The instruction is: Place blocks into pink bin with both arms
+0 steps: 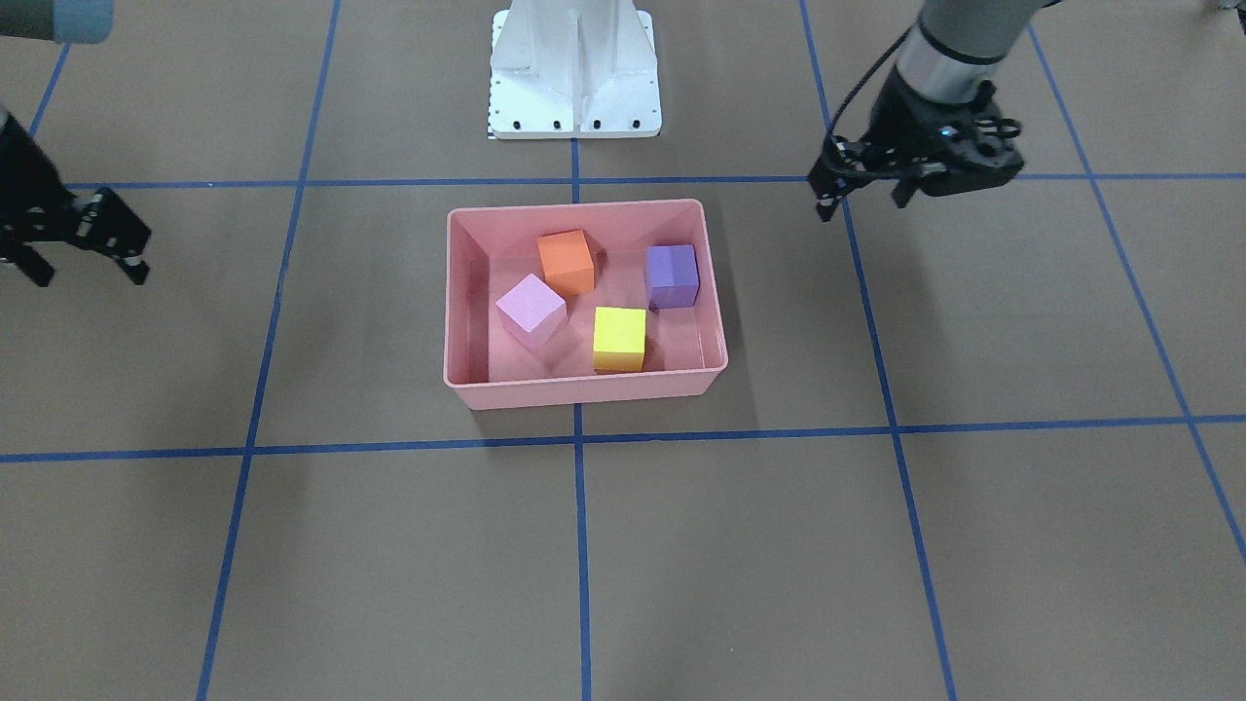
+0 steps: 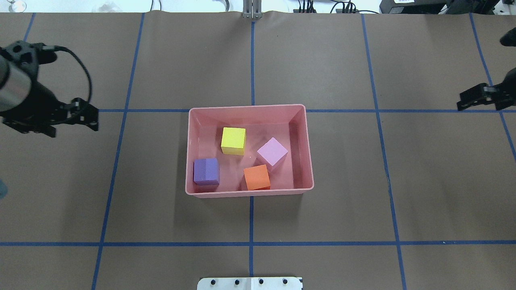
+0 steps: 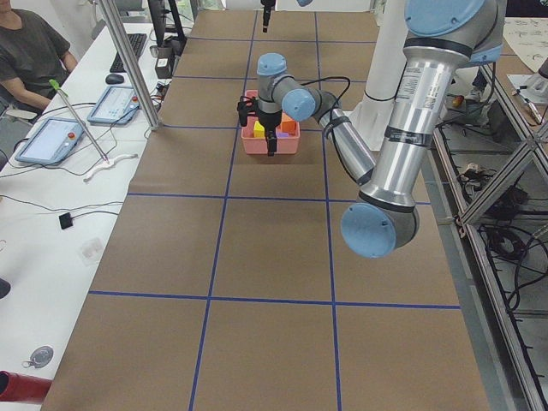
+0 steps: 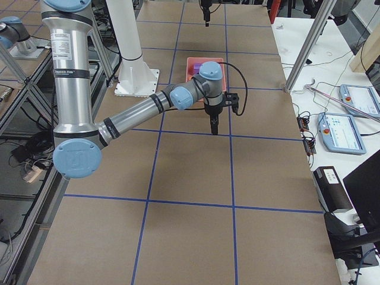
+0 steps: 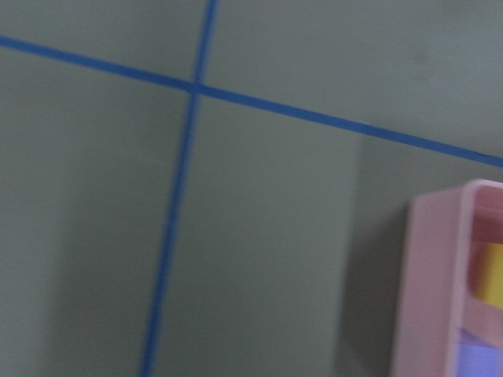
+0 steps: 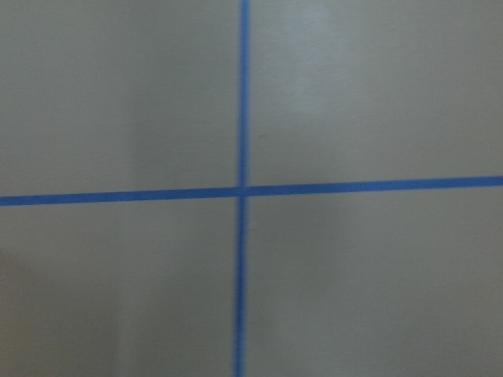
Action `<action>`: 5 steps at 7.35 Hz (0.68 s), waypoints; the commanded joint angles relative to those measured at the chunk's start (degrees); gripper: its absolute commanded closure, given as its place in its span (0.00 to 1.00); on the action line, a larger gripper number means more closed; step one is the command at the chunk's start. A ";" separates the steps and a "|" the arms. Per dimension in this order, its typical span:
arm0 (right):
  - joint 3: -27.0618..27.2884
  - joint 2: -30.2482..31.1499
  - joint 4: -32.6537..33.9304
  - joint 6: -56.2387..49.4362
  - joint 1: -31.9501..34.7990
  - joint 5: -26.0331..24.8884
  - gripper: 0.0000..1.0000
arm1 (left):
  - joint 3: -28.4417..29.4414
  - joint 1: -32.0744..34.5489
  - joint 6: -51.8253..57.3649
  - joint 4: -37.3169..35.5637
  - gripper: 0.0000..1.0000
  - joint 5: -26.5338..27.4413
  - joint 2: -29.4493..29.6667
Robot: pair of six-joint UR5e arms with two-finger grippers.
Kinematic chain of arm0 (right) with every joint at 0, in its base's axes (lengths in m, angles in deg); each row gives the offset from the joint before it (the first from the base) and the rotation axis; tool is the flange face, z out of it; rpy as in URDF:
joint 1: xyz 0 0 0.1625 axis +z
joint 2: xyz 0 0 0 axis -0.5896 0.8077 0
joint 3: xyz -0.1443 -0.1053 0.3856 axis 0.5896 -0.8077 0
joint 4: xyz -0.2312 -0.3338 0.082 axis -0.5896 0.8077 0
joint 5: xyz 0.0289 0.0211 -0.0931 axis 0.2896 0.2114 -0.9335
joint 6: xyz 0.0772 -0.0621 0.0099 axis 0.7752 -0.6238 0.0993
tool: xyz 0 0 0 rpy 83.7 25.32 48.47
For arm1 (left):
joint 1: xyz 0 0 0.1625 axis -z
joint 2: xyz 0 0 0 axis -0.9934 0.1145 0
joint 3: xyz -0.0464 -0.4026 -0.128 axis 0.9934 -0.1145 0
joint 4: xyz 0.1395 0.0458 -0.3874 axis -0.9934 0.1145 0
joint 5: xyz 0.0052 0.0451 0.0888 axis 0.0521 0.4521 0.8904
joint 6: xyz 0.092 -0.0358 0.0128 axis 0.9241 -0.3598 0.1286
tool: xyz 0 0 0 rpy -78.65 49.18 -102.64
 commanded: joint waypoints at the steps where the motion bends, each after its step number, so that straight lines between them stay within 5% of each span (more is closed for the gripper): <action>1: -10.29 2.84 0.09 -23.18 13.00 6.95 0.00 | 3.02 17.56 31.54 0.33 0.01 -8.26 -11.80; 3: -12.89 2.84 0.00 -26.35 14.54 7.32 0.00 | 14.25 30.77 55.59 0.33 0.01 -12.75 -12.63; 5: -12.89 2.93 -0.08 -26.35 14.54 7.50 0.00 | 21.03 37.03 64.77 0.59 0.01 -12.85 -12.54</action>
